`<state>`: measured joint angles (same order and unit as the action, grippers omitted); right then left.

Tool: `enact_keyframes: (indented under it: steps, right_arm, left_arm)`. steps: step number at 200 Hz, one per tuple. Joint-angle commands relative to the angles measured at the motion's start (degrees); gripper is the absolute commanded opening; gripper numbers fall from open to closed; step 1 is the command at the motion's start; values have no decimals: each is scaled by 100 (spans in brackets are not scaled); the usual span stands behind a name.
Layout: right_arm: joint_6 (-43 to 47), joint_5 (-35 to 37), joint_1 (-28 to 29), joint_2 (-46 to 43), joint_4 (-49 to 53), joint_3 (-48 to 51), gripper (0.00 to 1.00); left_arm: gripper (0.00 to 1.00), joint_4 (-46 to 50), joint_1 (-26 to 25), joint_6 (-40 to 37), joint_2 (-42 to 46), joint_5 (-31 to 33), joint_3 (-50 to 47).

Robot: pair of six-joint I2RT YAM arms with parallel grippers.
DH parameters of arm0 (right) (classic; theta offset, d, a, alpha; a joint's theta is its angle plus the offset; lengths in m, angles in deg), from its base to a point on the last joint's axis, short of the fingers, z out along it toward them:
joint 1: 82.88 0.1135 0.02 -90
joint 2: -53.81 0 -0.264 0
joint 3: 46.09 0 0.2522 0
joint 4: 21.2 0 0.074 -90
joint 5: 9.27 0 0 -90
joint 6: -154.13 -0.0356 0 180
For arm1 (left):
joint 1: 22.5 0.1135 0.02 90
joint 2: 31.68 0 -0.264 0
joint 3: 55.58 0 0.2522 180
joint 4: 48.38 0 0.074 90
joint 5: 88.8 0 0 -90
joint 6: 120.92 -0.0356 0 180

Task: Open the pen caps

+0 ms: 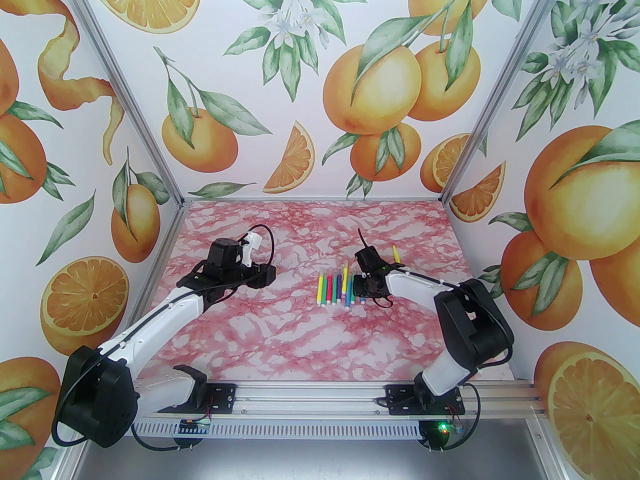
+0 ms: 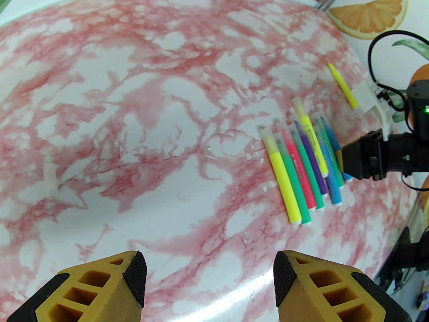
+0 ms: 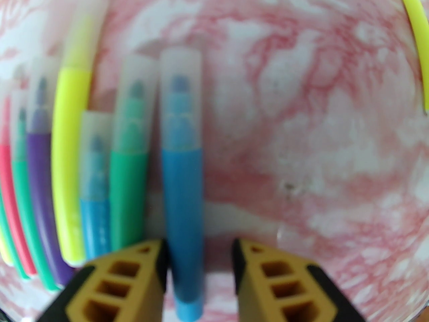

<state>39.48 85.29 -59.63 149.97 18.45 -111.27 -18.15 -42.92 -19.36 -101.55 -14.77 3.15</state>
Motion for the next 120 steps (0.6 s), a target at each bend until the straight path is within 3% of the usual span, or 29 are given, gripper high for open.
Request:
enact_keyframes:
  steps: [1, 120]
  right_arm:
    - [-40, 258, 24, 216, 454, -192, 37]
    - [361, 371, 29, 1102, 1401, -1160, 30]
  left_arm:
    - [67, -136, -32, -96, 156, 34, -88]
    - [67, 52, -32, -301, 290, 122, -57]
